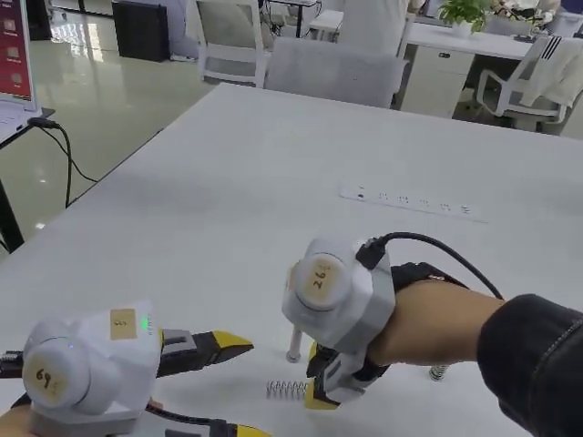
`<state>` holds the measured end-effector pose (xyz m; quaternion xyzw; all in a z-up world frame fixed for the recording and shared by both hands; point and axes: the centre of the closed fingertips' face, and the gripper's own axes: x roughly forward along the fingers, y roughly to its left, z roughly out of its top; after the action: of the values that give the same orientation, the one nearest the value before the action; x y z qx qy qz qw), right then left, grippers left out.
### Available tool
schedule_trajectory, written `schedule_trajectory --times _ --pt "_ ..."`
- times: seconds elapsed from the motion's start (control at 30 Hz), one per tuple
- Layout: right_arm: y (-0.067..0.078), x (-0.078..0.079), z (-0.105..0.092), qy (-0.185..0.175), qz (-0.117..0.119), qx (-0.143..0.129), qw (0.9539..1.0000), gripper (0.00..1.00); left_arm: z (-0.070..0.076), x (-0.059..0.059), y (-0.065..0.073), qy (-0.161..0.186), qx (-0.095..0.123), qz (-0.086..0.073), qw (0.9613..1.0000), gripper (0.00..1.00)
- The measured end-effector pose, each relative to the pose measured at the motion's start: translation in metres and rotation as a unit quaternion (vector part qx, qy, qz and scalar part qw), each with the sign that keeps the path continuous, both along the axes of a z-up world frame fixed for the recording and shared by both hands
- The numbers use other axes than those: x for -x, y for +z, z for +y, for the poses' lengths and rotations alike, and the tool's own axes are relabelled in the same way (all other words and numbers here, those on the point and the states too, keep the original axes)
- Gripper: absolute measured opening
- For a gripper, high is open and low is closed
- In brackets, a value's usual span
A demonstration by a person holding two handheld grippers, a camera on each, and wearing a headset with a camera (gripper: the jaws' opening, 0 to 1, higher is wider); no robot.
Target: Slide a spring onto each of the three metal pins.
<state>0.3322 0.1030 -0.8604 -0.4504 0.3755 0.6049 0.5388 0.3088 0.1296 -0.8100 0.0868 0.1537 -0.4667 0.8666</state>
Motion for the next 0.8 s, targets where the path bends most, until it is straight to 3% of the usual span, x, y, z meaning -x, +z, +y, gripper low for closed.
schedule_trajectory --times 0.4,0.8 --pt "-0.011 0.000 0.000 0.005 0.002 0.007 1.0000 0.09 -0.002 0.000 -0.001 -0.003 -0.002 0.001 1.0000 0.54" --pt "-0.003 0.007 -0.007 -0.002 0.012 0.013 0.9998 0.08 -0.005 0.002 0.000 -0.010 -0.006 0.002 0.9999 0.52"
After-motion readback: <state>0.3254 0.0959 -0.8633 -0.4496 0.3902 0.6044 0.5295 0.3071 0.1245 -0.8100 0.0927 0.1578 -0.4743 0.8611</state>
